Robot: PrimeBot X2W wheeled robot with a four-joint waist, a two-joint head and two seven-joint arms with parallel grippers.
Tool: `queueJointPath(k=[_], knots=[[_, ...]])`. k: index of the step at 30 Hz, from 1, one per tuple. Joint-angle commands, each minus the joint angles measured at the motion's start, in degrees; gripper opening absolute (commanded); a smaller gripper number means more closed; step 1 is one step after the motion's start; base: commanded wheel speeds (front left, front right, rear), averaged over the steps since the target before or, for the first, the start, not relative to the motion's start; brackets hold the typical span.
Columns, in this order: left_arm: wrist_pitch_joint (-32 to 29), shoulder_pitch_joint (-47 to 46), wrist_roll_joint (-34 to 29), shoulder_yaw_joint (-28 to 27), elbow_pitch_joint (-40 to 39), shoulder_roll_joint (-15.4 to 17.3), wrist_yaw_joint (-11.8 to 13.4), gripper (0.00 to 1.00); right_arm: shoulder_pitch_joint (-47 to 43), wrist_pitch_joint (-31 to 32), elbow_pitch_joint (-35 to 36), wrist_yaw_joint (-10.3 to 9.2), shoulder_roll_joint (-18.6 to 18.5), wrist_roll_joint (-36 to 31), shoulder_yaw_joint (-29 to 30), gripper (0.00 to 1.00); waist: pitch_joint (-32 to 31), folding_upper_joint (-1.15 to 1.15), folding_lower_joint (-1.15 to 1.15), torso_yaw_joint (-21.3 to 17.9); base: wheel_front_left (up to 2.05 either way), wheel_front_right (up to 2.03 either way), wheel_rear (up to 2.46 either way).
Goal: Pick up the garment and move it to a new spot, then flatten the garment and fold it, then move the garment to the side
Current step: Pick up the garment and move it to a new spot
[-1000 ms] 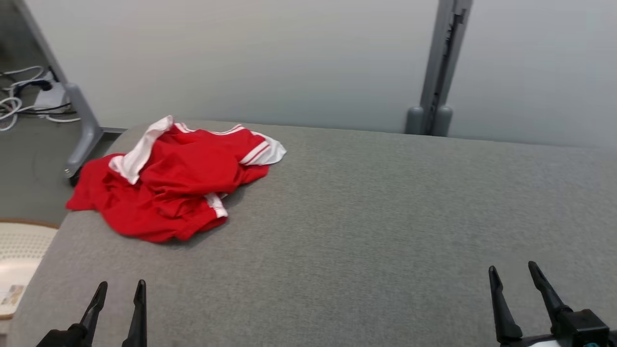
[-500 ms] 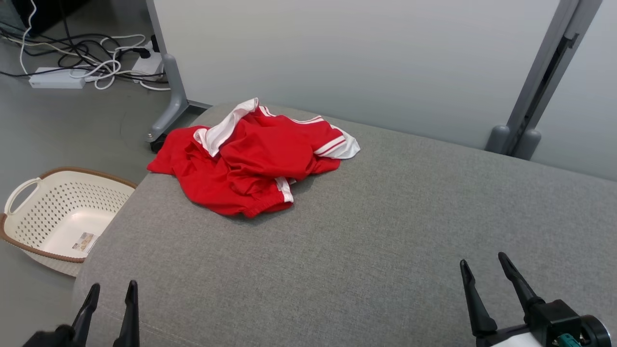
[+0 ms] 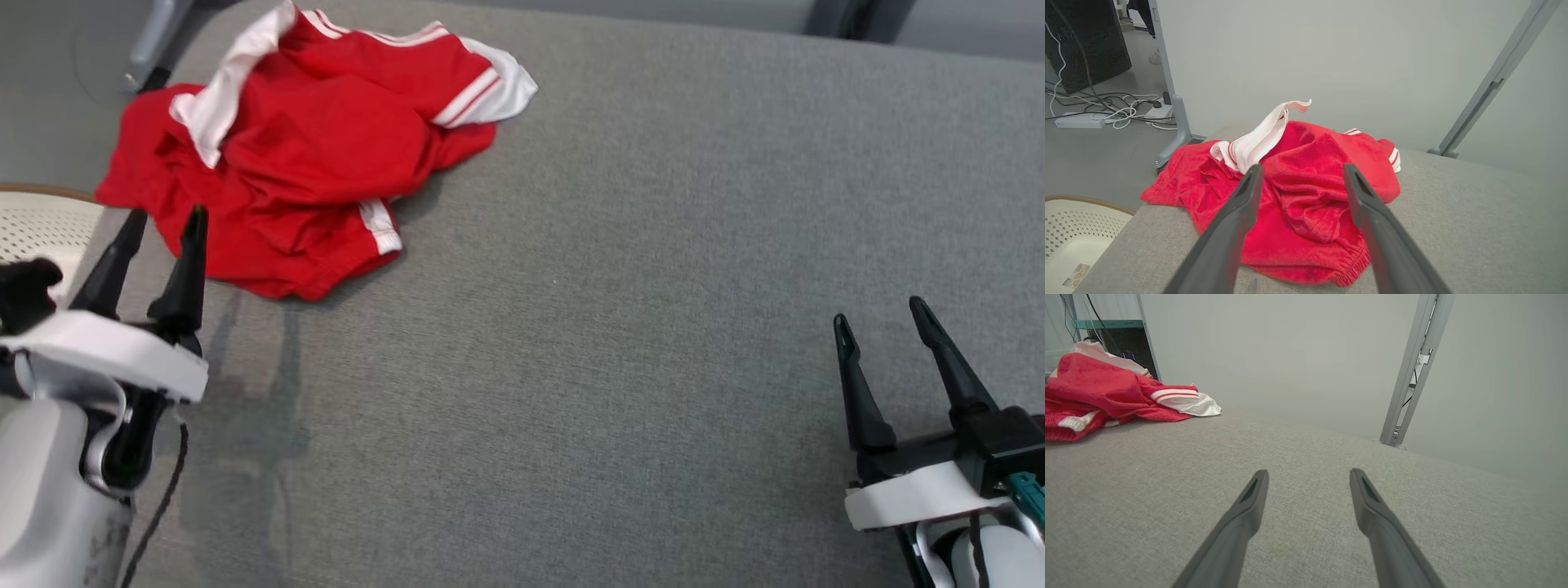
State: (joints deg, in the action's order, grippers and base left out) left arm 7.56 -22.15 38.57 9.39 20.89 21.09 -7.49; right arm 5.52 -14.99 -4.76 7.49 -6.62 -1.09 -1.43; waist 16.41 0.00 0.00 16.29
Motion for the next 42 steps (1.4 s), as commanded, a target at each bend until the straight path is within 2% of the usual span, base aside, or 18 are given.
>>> queueJointPath(k=[1,7,16,17,18,19,24,28,34,38,42], knots=[[-1.77,-5.86,2.78,2.41,2.49,1.42,0.0,1.0,1.5,-0.3,0.78,0.01,-0.77,-0.61,0.16,1.0,9.32,0.0,0.0,-5.57,0.0,0.0,0.0],[-5.02,-18.16,9.76,7.53,13.12,2.88,0.0,1.0,3.04,-0.3,1.83,0.01,-1.71,-0.99,-0.13,1.0,12.84,0.0,0.0,-7.71,0.0,0.0,0.0],[-4.32,-25.61,10.23,11.34,29.72,3.55,0.0,1.0,4.05,-0.3,2.77,0.01,-1.5,-0.95,-1.74,1.0,13.12,0.0,0.0,-10.72,0.0,0.0,0.0],[-3.66,-26.1,10.17,11.62,30.9,3.48,0.0,0.47,3.79,-0.3,2.81,0.01,-1.34,-0.93,-1.72,1.0,12.86,0.0,0.0,-10.77,0.0,0.0,0.0],[-2.9,-26.48,10.16,11.92,31.73,3.42,0.0,0.18,3.49,-0.3,2.74,0.01,-1.12,-0.87,-1.68,1.0,12.51,0.0,0.0,-10.81,0.0,0.0,0.0],[-1.87,-26.79,10.29,12.21,32.3,3.36,0.0,0.0,3.14,-0.3,2.56,0.01,-0.9,-0.81,-1.57,1.0,12.03,0.0,0.0,-10.77,0.0,0.0,0.0],[3.82,-27.34,10.07,13.59,33.62,2.77,0.0,0.0,1.14,-0.29,1.05,0.01,0.58,0.03,-1.89,1.0,7.95,0.0,0.0,-10.21,0.0,0.0,0.0],[6.29,-27.01,9.75,15.13,29.93,2.46,0.0,0.0,-0.14,-0.3,0.02,0.01,1.87,0.9,-2.9,1.0,3.93,0.0,0.0,-10.42,0.0,0.0,0.0],[6.95,-23.62,10.27,18.78,16.58,2.35,0.0,0.0,-2.26,-0.29,-1.18,0.01,3.22,2.32,-3.74,1.0,-1.2,0.0,0.0,-11.68,0.0,0.0,0.0],[5.02,-20.72,11.51,21.11,4.94,0.1,0.32,0.0,-3.53,-0.3,-1.7,0.01,3.57,3.19,-3.88,1.0,-3.55,0.0,0.0,-13.34,0.0,0.0,0.0],[1.13,-17.93,12.38,24.43,-7.95,-3.2,2.35,0.0,-3.97,-0.3,-1.85,0.01,3.64,5.01,-4.3,1.0,-4.87,0.0,0.0,-15.88,0.0,0.0,0.0]])
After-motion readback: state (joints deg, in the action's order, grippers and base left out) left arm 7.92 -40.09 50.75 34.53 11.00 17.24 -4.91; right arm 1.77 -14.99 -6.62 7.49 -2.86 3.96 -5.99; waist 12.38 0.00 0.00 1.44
